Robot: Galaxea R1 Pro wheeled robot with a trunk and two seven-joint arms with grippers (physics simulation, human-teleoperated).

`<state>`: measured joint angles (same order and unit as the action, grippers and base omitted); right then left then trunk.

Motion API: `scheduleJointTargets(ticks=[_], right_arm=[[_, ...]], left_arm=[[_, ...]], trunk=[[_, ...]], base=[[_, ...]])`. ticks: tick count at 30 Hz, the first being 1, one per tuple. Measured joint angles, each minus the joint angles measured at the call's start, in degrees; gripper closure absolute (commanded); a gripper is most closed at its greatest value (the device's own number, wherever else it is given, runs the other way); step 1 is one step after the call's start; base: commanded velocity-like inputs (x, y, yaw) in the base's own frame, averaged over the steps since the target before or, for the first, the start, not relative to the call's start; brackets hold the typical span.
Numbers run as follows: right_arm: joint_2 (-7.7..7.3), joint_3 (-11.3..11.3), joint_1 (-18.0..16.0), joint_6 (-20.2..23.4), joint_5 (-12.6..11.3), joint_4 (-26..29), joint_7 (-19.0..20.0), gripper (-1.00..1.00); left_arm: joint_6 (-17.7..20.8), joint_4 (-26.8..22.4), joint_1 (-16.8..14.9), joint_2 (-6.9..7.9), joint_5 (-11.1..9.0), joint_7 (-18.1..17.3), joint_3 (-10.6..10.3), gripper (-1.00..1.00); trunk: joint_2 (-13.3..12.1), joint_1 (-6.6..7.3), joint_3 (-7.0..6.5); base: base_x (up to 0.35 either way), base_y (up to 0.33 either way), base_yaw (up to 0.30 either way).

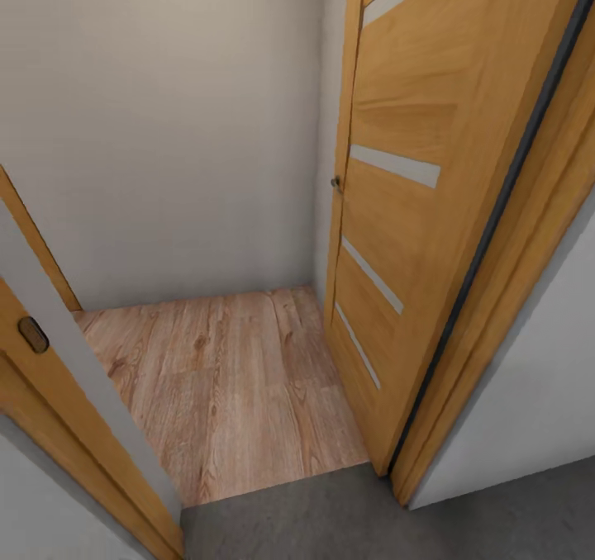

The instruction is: Move the two storage containers from the living room to the garage. In the garage, place one container on the floor and stack the other container on top of it (either order is fine).

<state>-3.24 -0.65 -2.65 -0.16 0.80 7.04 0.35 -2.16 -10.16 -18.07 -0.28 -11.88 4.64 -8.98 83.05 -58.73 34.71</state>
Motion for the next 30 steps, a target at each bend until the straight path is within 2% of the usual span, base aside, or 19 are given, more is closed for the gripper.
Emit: scheduleJointTargets(ticks=[8,20,30], right_arm=[[-0.05,0.00,0.02,0.00,0.00,0.06,0.04,-1.00],[-0.03,0.00,0.01,0.00,0.00,0.06,0.02,-1.00],[-0.01,0.00,0.02,0.00,0.00,0.05,-0.03,-1.00]], left_arm=[[0.00,0.00,0.01,-0.14,0.08,-0.02,-0.17,-1.00],[0.01,0.01,0.01,-0.18,0.09,-0.02,-0.19,-1.00],[-0.02,-0.01,0.34,-0.27,0.07,0.00,-0.22,-1.00]], trunk=[[0.00,0.00,0.07],[0.00,0.00,0.52],[0.00,0.01,1.07]], base=[[0.000,-0.148,0.090],[0.000,-0.280,0.218],[0.045,-0.103,0.223]])
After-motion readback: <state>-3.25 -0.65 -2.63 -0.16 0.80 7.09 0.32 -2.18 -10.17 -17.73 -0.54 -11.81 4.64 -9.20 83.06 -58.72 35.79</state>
